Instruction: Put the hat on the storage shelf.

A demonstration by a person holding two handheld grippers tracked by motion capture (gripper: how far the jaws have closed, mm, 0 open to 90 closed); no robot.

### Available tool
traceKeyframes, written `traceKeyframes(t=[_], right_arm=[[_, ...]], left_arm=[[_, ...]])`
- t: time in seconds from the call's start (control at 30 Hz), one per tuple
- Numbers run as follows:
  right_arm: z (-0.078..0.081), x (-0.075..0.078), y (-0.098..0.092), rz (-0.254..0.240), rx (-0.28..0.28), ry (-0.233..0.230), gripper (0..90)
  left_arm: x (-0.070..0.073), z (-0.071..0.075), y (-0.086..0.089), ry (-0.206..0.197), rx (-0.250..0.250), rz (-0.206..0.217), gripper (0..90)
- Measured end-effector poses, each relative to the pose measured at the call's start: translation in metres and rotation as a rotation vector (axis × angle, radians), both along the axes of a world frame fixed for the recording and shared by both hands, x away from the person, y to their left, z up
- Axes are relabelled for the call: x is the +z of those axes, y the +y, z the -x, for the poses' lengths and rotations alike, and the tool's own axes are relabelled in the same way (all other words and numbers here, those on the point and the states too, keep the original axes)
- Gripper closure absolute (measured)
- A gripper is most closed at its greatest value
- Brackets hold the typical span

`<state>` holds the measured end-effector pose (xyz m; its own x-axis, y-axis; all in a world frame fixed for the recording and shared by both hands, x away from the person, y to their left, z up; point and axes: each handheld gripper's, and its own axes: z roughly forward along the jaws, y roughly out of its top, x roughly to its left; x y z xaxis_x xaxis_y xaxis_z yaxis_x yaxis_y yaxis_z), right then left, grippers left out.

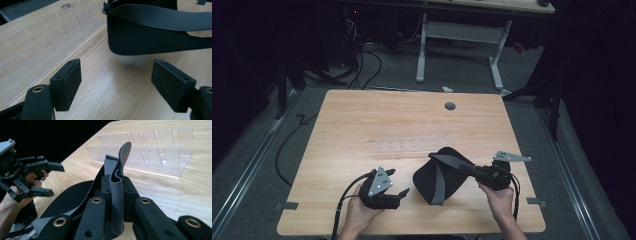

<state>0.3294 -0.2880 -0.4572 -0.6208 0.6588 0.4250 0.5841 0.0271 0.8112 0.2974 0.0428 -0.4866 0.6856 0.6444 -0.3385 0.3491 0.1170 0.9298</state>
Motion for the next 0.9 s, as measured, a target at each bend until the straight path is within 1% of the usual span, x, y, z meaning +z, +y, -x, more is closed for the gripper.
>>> traceKeyframes(t=[0.07, 0.27, 0.3, 0.4, 0.53, 0.63, 0.67, 0.77, 0.83, 0.87, 0.9], right_arm=[[-0.001, 0.002, 0.002, 0.003, 0.002, 0.000, 83.6], [-0.003, 0.008, 0.009, 0.010, 0.006, -0.001, 83.6], [-0.004, 0.009, 0.009, 0.009, 0.006, -0.004, 83.7], [-0.006, 0.012, 0.011, 0.005, 0.003, -0.010, 83.6], [-0.007, 0.016, 0.017, 0.015, 0.016, -0.016, 83.6], [-0.008, 0.014, 0.024, 0.030, 0.030, -0.007, 83.6], [-0.009, 0.012, 0.029, 0.044, 0.036, -0.002, 83.5], [-0.009, 0.009, 0.033, 0.057, 0.038, 0.000, 83.5], [-0.009, 0.008, 0.035, 0.066, 0.043, 0.002, 83.4], [-0.008, 0.008, 0.037, 0.077, 0.045, -0.002, 83.4], [-0.008, 0.008, 0.037, 0.077, 0.045, -0.002, 83.4]], left_arm=[[-0.001, 0.001, -0.003, -0.007, -0.003, -0.019, 23.9], [-0.004, 0.004, -0.011, -0.007, -0.030, -0.042, 23.1], [-0.004, 0.004, -0.012, -0.006, -0.031, -0.038, 22.8], [-0.006, 0.005, -0.014, -0.008, -0.045, -0.063, 22.3], [-0.007, 0.008, -0.018, -0.018, -0.043, -0.076, 22.3], [-0.008, 0.008, -0.021, -0.022, -0.045, -0.070, 23.1], [-0.008, 0.008, -0.021, -0.023, -0.045, -0.071, 24.9], [-0.009, 0.006, -0.022, -0.023, -0.033, -0.081, 26.1], [-0.007, 0.006, -0.020, -0.020, -0.026, -0.069, 27.8], [-0.006, 0.007, -0.019, -0.023, -0.023, -0.070, 29.9], [-0.005, 0.007, -0.018, -0.023, -0.017, -0.073, 29.9]])
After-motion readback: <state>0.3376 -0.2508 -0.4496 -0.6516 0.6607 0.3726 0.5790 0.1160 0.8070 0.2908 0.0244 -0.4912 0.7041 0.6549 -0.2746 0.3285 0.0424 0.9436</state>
